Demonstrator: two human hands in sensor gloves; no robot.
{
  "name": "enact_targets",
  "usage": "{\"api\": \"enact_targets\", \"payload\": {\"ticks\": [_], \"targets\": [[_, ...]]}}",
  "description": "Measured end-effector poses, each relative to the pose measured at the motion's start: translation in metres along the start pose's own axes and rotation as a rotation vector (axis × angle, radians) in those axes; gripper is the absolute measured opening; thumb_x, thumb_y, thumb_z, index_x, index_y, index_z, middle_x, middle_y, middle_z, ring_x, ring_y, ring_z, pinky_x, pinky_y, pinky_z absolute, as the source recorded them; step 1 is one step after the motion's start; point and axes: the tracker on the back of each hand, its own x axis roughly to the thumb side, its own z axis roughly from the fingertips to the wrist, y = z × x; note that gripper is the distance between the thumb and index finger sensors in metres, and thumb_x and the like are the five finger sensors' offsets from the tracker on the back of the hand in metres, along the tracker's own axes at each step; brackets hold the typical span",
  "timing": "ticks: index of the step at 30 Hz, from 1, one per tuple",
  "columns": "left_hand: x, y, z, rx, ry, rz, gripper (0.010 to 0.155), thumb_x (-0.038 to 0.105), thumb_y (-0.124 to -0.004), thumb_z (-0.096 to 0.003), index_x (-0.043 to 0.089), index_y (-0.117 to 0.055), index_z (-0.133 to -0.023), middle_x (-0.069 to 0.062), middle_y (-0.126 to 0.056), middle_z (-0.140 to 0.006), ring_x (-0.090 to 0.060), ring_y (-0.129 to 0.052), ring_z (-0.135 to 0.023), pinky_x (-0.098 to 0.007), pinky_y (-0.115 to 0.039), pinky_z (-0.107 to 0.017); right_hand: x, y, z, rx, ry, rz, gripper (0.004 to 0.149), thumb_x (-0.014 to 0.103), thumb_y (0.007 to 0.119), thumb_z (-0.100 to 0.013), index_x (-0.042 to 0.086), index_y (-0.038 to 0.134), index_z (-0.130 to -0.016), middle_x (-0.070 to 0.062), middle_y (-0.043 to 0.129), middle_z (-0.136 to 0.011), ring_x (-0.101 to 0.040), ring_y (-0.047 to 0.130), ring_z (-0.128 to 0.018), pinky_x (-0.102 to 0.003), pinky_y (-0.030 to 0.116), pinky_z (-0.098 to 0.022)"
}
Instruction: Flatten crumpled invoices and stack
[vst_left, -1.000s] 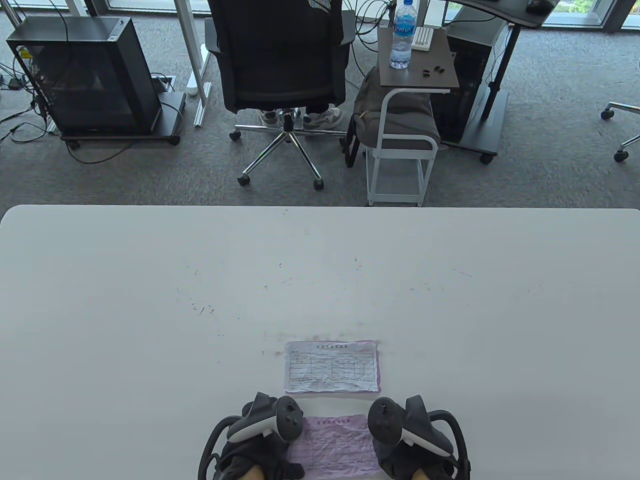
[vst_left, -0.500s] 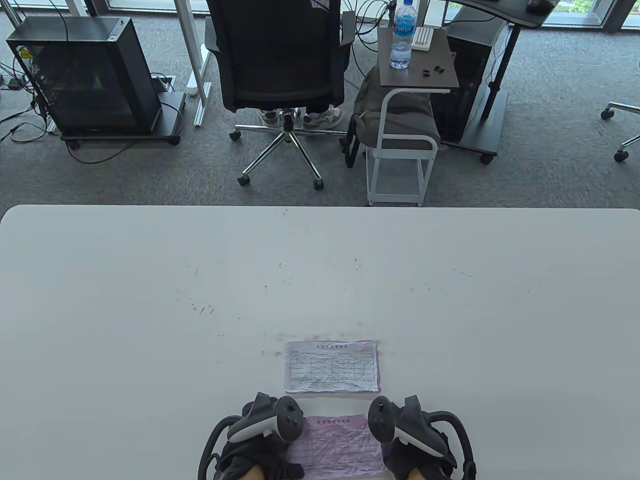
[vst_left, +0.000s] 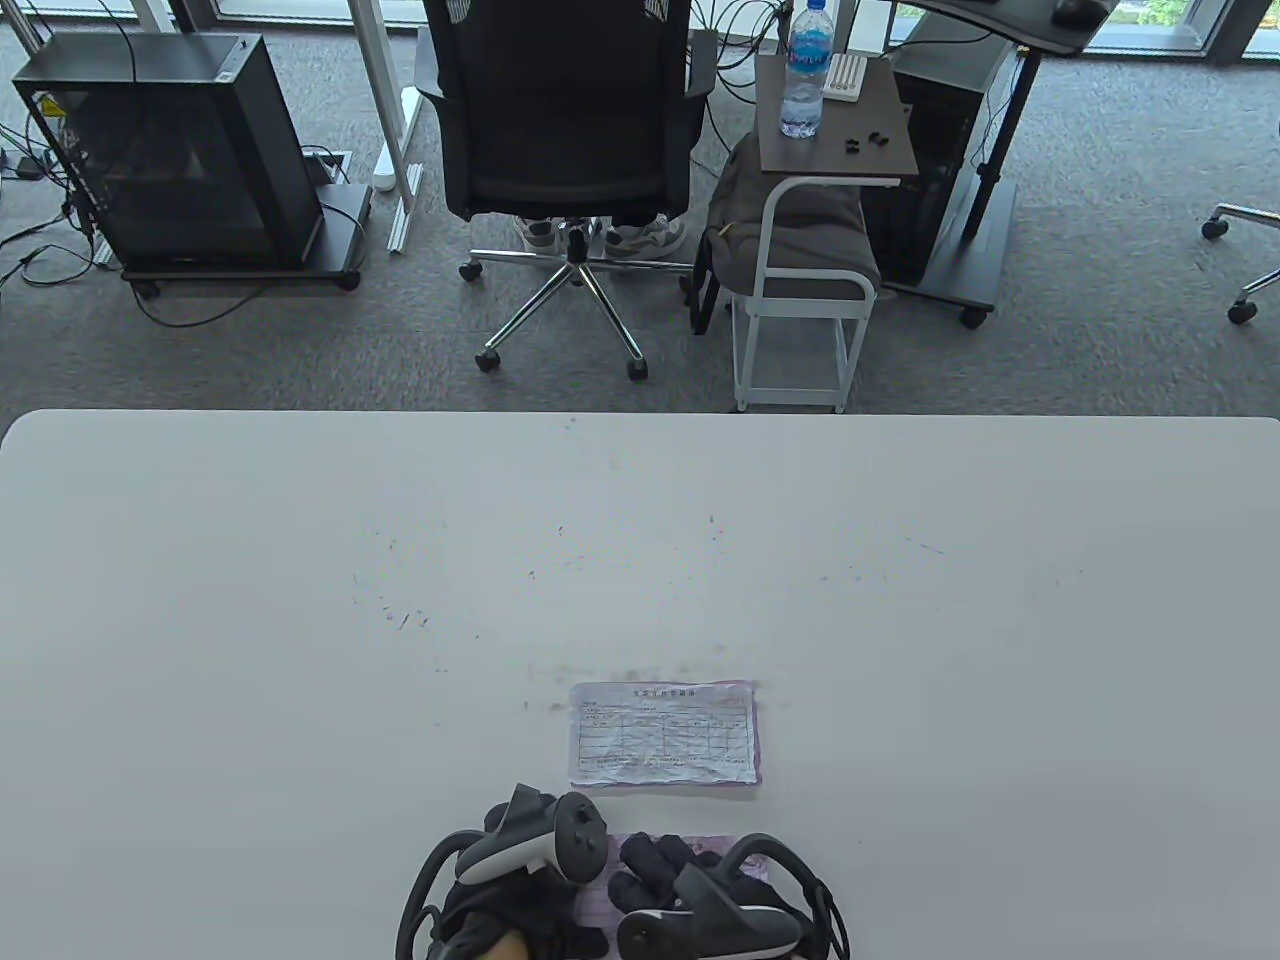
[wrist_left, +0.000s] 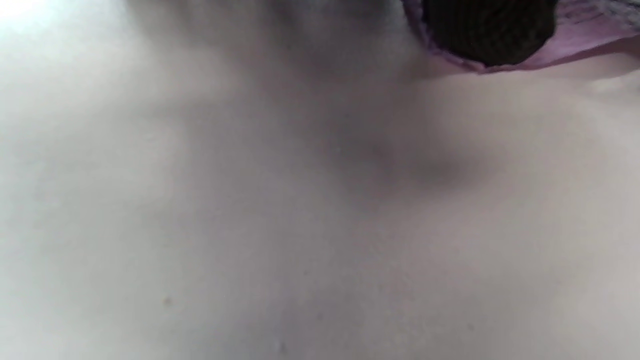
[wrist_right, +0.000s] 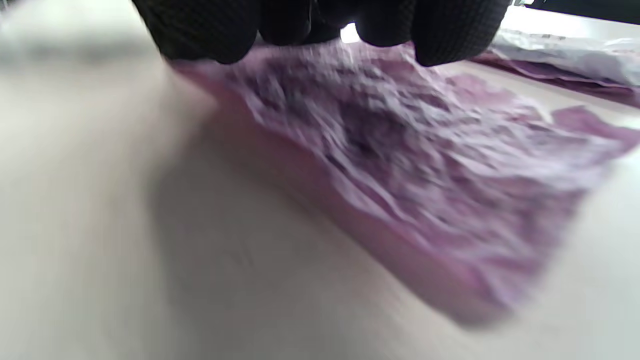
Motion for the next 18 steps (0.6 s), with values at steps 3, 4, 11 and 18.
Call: {"api": "enact_targets", "payload": {"ticks": [3, 4, 11, 18], "targets": [[0.001, 0.000, 0.000, -0.002, 0.000, 0.000, 0.091, 0.054, -0.071, -0.0502, 0.032, 0.001, -0.101, -0.015, 0.019, -0.098, -0.058, 0.012, -0.090, -0.073, -0.023, -0.064, -0.008, 0.005, 0.000, 0.048, 0.039, -0.043, 0.058, 0.035, 0.064, -0.058, 0.017, 0.035, -0.105, -0.020, 0.030, -0.112, -0.041, 0.048, -0.097, -0.053, 0.064, -0.063], [0.001, 0.000, 0.000, -0.002, 0.001, 0.000, 0.091, 0.054, -0.071, -0.0503, 0.032, 0.001, -0.101, -0.015, 0.019, -0.098, -0.058, 0.012, -0.090, -0.073, -0.023, -0.064, -0.012, 0.003, 0.002, 0.003, 0.090, -0.082, 0.055, 0.034, 0.066, -0.058, 0.015, 0.042, -0.104, -0.020, 0.038, -0.112, -0.041, 0.053, -0.096, -0.053, 0.065, -0.061], [0.001, -0.001, 0.000, -0.001, -0.002, 0.002, 0.091, 0.054, -0.071, -0.0504, 0.032, 0.000, -0.101, -0.015, 0.019, -0.098, -0.058, 0.012, -0.090, -0.072, -0.023, -0.064, -0.035, 0.003, 0.011, 0.034, 0.257, -0.120, 0.050, 0.032, 0.068, -0.057, 0.013, 0.053, -0.101, -0.020, 0.050, -0.109, -0.042, 0.063, -0.092, -0.053, 0.066, -0.061], [0.001, -0.001, 0.000, 0.000, -0.003, 0.003, 0.091, 0.054, -0.071, -0.0505, 0.032, 0.001, -0.101, -0.015, 0.020, -0.098, -0.059, 0.012, -0.090, -0.073, -0.023, -0.064, -0.047, 0.006, 0.018, 0.033, 0.335, -0.150, 0.050, 0.033, 0.068, -0.057, 0.010, 0.057, -0.100, -0.022, 0.047, -0.110, -0.044, 0.057, -0.093, -0.054, 0.061, -0.062]]}}
